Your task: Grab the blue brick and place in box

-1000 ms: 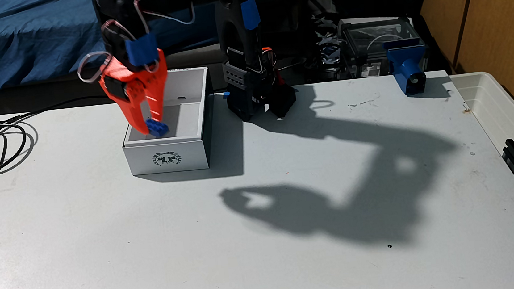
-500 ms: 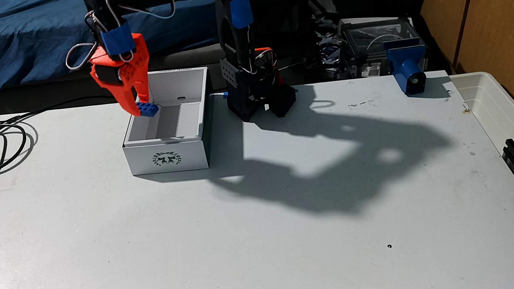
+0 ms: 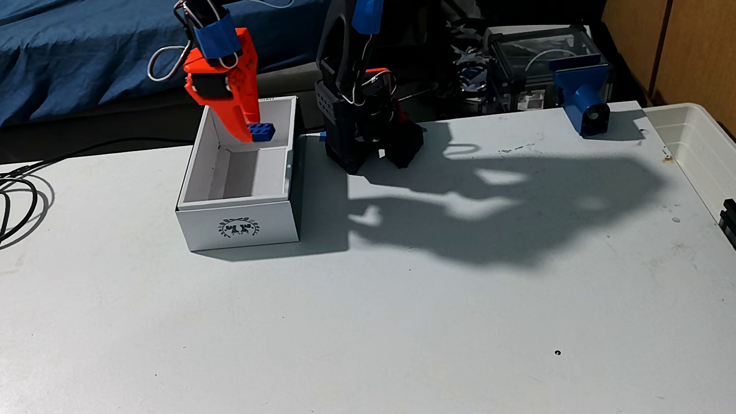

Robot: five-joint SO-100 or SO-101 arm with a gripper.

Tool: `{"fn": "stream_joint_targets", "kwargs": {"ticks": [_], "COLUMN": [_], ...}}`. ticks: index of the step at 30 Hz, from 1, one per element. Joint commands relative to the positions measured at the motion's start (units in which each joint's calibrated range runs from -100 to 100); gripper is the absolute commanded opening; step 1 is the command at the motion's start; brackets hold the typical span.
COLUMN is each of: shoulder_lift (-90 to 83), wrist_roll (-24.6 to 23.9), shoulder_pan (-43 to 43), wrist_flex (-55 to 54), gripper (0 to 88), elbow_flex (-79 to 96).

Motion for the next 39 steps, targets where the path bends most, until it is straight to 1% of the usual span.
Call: {"fn": "stream_joint_targets", "kwargs": {"ticks": [1, 6, 12, 22, 28, 31, 39], "shoulder_lift": [-4.30, -5.40, -5.06, -5.57, -5.82, -5.91, -5.91], "wrist_roll": [2.91, 5.23, 5.23, 5.23, 5.07, 5.07, 5.18], "shoulder_pan": [2.21, 5.62, 8.08, 8.00, 8.15, 8.15, 9.41], "wrist_flex": [-0.24, -9.02, -16.00, -16.35, -16.09, -16.26, -16.26], "gripper": [0.8, 0.8, 0.8, 2.0, 11.1, 13.8, 13.4], "elbow_flex": [1.86, 2.39, 2.39, 6.12, 7.00, 6.74, 6.38]}}
